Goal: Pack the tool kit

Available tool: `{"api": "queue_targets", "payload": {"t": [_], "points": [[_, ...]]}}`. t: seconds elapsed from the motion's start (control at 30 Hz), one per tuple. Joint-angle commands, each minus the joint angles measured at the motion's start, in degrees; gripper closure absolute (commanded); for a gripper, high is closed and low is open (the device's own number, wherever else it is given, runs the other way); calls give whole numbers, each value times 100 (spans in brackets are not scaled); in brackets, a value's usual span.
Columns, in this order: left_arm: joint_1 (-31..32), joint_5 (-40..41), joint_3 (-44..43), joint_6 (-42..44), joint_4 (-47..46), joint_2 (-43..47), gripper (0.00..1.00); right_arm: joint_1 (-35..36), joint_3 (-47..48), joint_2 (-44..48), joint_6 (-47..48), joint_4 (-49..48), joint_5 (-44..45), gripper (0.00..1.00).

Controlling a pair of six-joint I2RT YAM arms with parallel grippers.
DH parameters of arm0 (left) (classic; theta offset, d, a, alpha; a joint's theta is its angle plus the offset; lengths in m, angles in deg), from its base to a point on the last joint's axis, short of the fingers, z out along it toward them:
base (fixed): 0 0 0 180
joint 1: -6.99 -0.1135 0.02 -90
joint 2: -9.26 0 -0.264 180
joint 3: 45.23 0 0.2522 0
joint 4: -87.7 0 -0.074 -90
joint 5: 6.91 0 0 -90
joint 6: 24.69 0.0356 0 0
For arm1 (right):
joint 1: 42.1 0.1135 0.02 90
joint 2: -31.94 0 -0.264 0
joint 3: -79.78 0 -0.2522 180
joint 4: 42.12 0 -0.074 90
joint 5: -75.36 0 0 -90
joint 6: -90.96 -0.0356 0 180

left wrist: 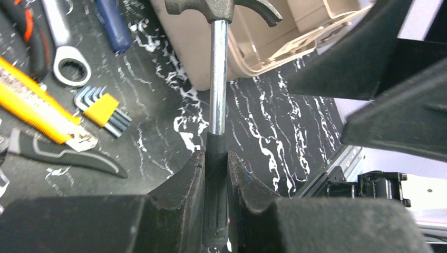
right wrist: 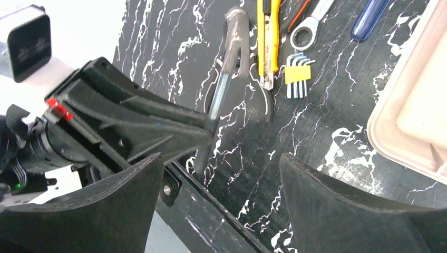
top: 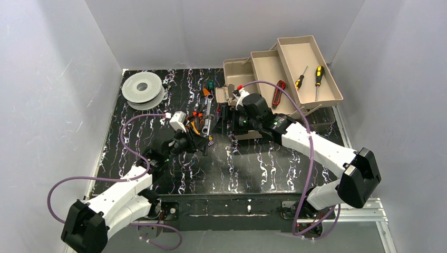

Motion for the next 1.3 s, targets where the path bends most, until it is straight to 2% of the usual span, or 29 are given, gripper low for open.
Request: {"api": "queue_targets", "payload": {"t": [0.0,0.3,0.47,0.53,0.57,0.67,0.7,0.73,0.77,0.83,0.9,1.0,1.17,1.27], "points": [[308,51,-121,231,-678,76,100,33,27,145,-383,-442,297,13],[905,20,-184,732,-801,266,100,33,26,157,-656,-492,590,21],[1108,31,-272,1004,-622,353,100,33,3,232,-678,-443,788,35],[1168,29,-265,1081,-600,390,100,37,3,242,-672,-416,832,43],[1184,15,-262,1110,-610,408,100,29,11,246,-678,-398,834,50],[1232,7,-256,1169,-630,422,100,33,3,283,-649,-370,1025,83],[1239,11,-256,1165,-625,424,96,33,3,296,-635,-371,1058,92],[1242,56,-256,1149,-618,414,83,33,3,313,-608,-360,1098,95],[1246,119,-249,1118,-602,412,64,33,7,328,-563,-353,1134,97],[1248,278,-212,1056,-580,436,37,33,63,363,-406,-302,1305,98],[1243,548,-176,998,-482,486,20,26,230,371,-117,-161,1558,99],[1241,897,-86,950,-297,648,10,-5,633,352,458,314,2208,99],[1241,1382,-18,1012,118,860,9,-300,1331,312,1666,784,3320,99],[1243,1407,0,1046,147,809,9,-695,1934,97,2262,1196,3678,99]]}}
